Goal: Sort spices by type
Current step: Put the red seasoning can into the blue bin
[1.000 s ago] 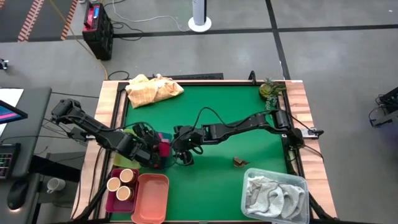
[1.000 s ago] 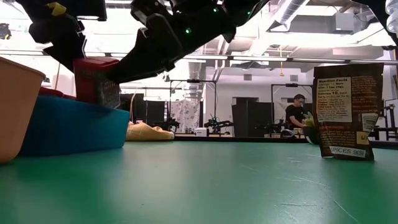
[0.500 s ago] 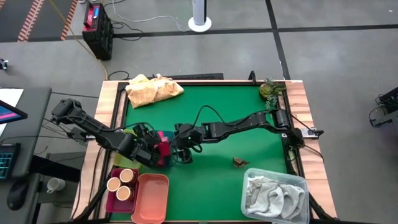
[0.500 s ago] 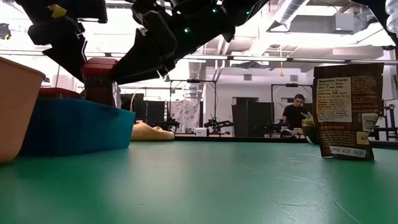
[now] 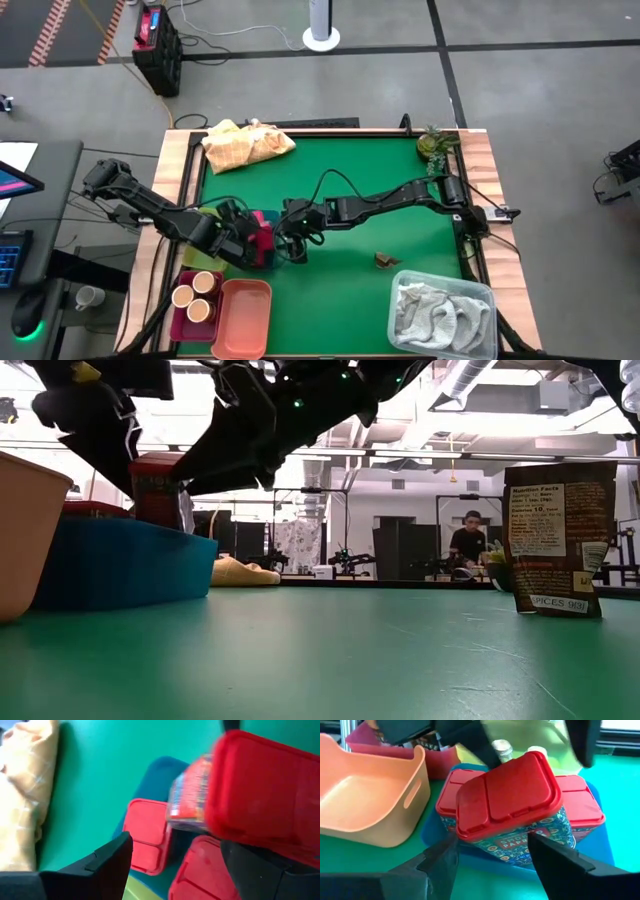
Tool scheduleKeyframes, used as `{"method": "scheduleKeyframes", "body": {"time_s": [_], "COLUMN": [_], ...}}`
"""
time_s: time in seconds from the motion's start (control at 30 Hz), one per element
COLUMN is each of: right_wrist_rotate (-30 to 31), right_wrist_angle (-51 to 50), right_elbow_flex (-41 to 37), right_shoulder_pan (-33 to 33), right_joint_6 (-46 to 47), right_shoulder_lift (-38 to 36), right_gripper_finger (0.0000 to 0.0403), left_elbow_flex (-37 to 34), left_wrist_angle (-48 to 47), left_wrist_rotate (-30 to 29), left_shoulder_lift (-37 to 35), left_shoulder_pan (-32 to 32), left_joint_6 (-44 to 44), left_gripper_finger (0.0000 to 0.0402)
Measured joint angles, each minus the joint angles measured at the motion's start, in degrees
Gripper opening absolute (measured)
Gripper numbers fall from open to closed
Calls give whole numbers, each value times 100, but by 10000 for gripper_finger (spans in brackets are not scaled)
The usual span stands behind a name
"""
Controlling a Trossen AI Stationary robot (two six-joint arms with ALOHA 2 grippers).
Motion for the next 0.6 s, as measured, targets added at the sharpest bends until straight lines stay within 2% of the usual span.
{"method": "scheduleKeyframes", "body": {"time_s": [0.07, 0.23, 0.43, 0.53, 0.6], "right_wrist_rotate": [2, 17, 16, 0, 2], "right_wrist_angle": [13, 96, 40, 17, 31], "right_elbow_flex": [0, 0, -1, -2, -2], "right_shoulder_pan": [0, 20, 80, 96, 109], "right_joint_6": [118, 425, 549, 601, 662], "right_shoulder_lift": [-2, -6, -7, -7, -7], "right_gripper_finger": [277, 277, 277, 277, 277], "left_elbow_flex": [2, 2, 2, 2, 2], "left_wrist_angle": [18, -46, -49, -41, -39], "left_wrist_rotate": [26, -480, -699, -800, -634], "left_shoulder_lift": [0, 0, 0, -2, -2], "left_shoulder_pan": [0, 7, 9, 12, 13], "left_joint_6": [205, 715, 1436, 1433, 1327], "left_gripper_finger": [290, 290, 290, 290, 290]}}
